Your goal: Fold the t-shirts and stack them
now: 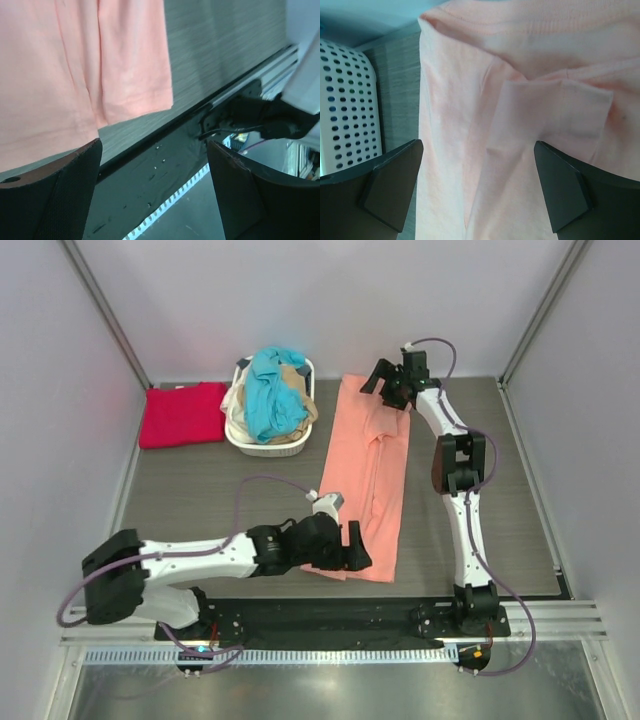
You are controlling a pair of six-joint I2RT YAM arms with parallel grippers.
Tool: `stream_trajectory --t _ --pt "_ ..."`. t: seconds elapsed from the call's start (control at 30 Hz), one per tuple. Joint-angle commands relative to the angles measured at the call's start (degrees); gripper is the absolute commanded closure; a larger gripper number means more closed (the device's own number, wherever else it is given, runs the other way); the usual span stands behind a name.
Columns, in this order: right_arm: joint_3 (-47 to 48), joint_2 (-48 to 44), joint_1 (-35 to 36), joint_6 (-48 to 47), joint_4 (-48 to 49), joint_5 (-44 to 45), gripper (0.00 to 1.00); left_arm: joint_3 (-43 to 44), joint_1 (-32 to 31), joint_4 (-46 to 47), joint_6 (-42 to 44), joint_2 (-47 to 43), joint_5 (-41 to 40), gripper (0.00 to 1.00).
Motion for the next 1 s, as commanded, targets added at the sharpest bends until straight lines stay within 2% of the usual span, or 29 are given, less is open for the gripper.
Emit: stream_trajectory --t 0.0,0.1,0.13,0.2,0.23,0.27,0.3,0.33,0.37,0.43,0.47,0.53,0.57,0.67,0.77,0.87,0.9,0.97 --pt "-3.3 -13.2 0.7 -3.4 2.4 -1.7 0.00 4.8 0.2 -14.5 9.3 -8.2 -13.4 0.13" --pt "-12.6 -21.4 1.5 -4.9 2.3 1.3 0.00 4.1 3.8 -18.7 12.8 -13.0 -16.4 0.11" --pt "-16.0 -27.4 1.7 -5.0 2.4 3.5 0.00 2.2 7.2 -19.2 13.3 -14.0 -15.6 0.11" --pt "-28.3 -34.7 2.3 -4.7 2.2 6.5 0.00 -0.4 10.6 -19.3 14.1 -17.3 -13.2 0.11" --pt "-33.0 -42.2 2.7 -4.4 2.6 7.6 0.00 -3.0 13.5 -18.9 14.3 -18.7 -12.5 0.11" --pt "-42.4 -45.7 3.3 -4.1 3.1 10.7 0.00 -4.6 14.7 -18.4 14.5 -20.1 -11.7 0.11" --pt "-46.9 -48.9 3.7 -4.1 3.4 11.6 0.00 -6.0 15.8 -18.2 14.7 -22.8 -10.9 0.11" --pt "-51.4 -56.1 5.0 -3.9 3.6 13.0 0.00 -7.1 17.5 -17.5 14.8 -24.1 -10.6 0.11" --pt "-59.7 -59.5 5.7 -3.3 3.5 16.0 0.00 -9.5 18.2 -17.1 14.8 -25.2 -10.1 0.11" --pt "-67.9 -66.9 6.5 0.6 1.8 19.3 0.01 -11.7 20.1 -15.9 14.8 -27.7 -8.3 0.11" --pt "-75.9 -74.6 7.3 2.4 0.9 20.5 0.01 -12.6 20.6 -15.5 14.8 -28.2 -7.8 0.11" --pt "-83.7 -81.6 7.9 6.5 -1.7 22.1 0.01 -14.8 21.5 -14.6 14.8 -28.9 -7.3 0.11" --pt "-90.3 -88.2 9.0 10.3 -3.0 22.4 0.01 -15.4 21.7 -14.3 14.8 -29.0 -7.2 0.11" --pt "-99.4 -97.4 13.1 17.9 -8.6 22.1 0.02 -18.0 22.0 -12.1 14.4 -29.4 -7.1 0.11" --pt "-104.6 -101.0 18.4 23.3 -13.3 24.1 0.02 -20.1 22.5 -9.2 13.4 -29.3 -6.5 0.12" --pt "-109.0 -102.8 27.4 30.9 -14.7 26.3 0.07 -20.8 22.9 -6.6 12.2 -28.2 -5.2 0.12" --pt "-109.9 -103.3 32.0 35.6 -15.3 27.5 0.12 -20.7 23.0 -6.2 12.1 -27.9 -4.8 0.12" --pt "-112.1 -105.1 36.5 39.4 -15.5 30.7 0.14 -20.4 23.0 -5.9 11.4 -27.3 -4.3 0.13"
